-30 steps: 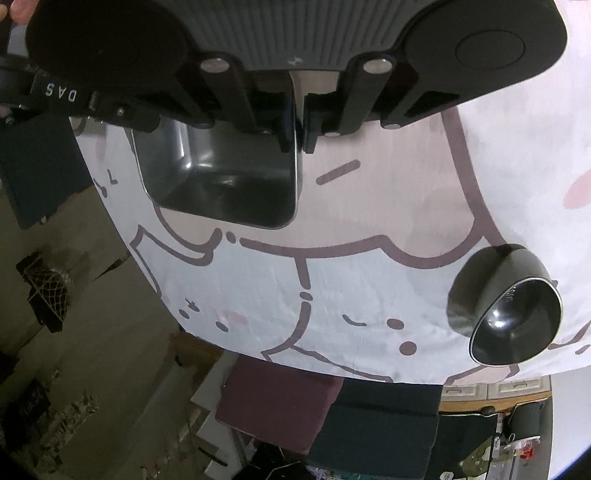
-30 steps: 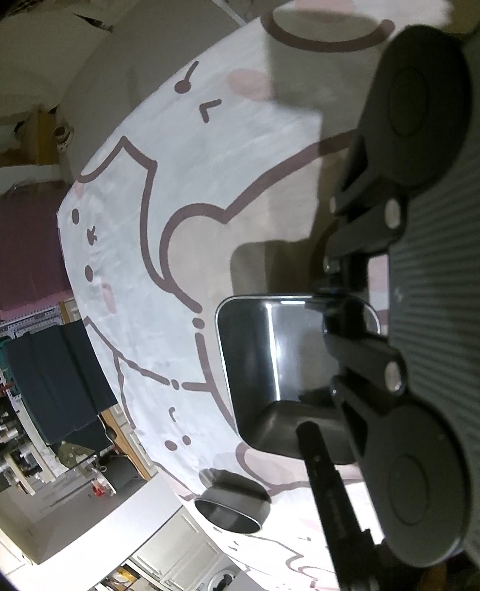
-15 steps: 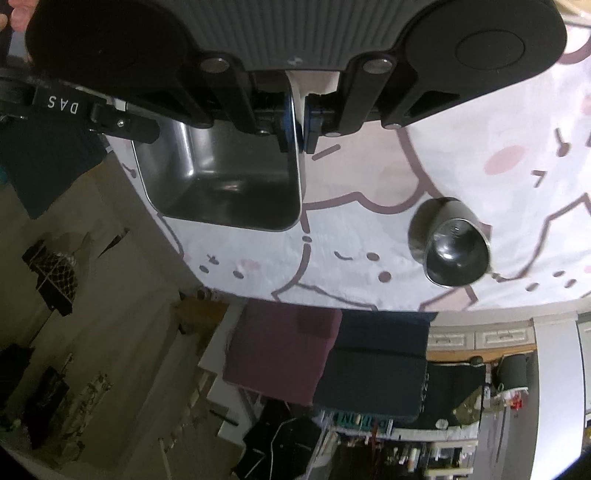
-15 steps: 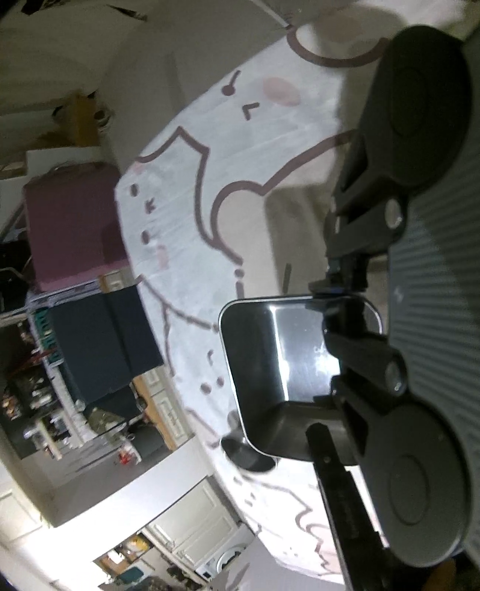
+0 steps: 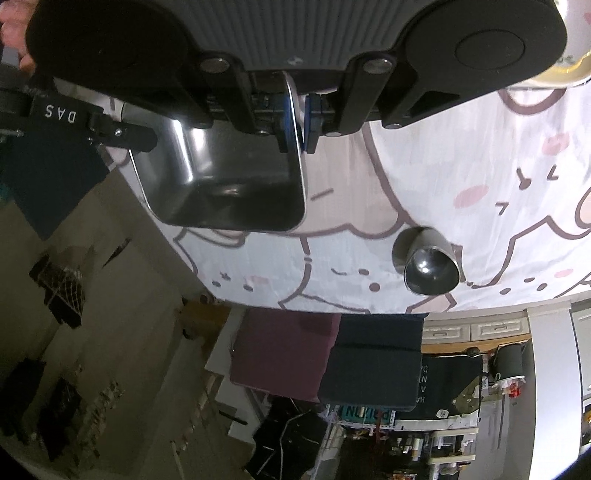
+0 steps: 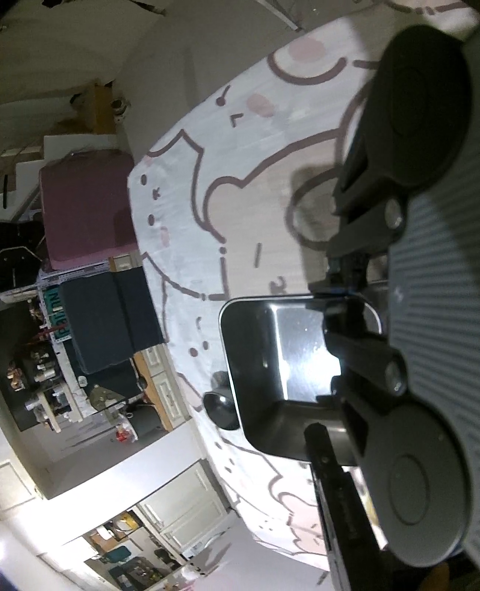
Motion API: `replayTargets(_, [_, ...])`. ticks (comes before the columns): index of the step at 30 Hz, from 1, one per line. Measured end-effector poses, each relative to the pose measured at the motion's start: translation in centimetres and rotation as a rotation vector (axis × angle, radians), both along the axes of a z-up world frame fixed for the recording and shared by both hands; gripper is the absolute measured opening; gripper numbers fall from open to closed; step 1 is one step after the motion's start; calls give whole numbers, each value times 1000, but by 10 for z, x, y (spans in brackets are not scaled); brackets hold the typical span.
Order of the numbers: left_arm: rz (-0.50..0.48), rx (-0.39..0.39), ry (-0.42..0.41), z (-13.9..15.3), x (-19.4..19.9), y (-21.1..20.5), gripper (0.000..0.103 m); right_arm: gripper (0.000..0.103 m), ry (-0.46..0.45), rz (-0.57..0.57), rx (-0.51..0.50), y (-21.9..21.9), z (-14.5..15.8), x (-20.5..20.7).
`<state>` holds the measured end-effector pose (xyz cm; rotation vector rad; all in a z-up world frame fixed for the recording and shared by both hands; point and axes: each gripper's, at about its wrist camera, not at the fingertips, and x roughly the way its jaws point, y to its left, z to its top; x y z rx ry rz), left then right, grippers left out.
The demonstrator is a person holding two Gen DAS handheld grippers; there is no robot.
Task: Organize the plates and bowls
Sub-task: 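Carry the steel tray with both grippers toward the nested bowls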
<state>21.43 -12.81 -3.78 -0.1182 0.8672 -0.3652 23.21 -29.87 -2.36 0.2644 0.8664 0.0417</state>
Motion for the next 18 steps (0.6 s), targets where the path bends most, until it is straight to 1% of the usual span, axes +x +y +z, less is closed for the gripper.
replayTargets(6, [-14, 61, 32, -16, -23, -1, 7, 3, 36, 28, -56, 10, -8, -16])
replayTargets(12, [-25, 116, 57, -32, -34, -2, 7, 3, 78, 62, -112, 17, -17, -21])
replayTargets(14, [-30, 141, 52, -36, -35, -3, 7, 3, 83, 70, -119, 18, -17, -21])
replayTargets(17, [-58, 213, 23, -42, -37, -10, 9, 3, 86, 83, -132, 21, -15, -21])
replayTargets(18, [-68, 226, 22, -45, -38, -12, 9, 3, 87, 88, -139, 23, -15, -21])
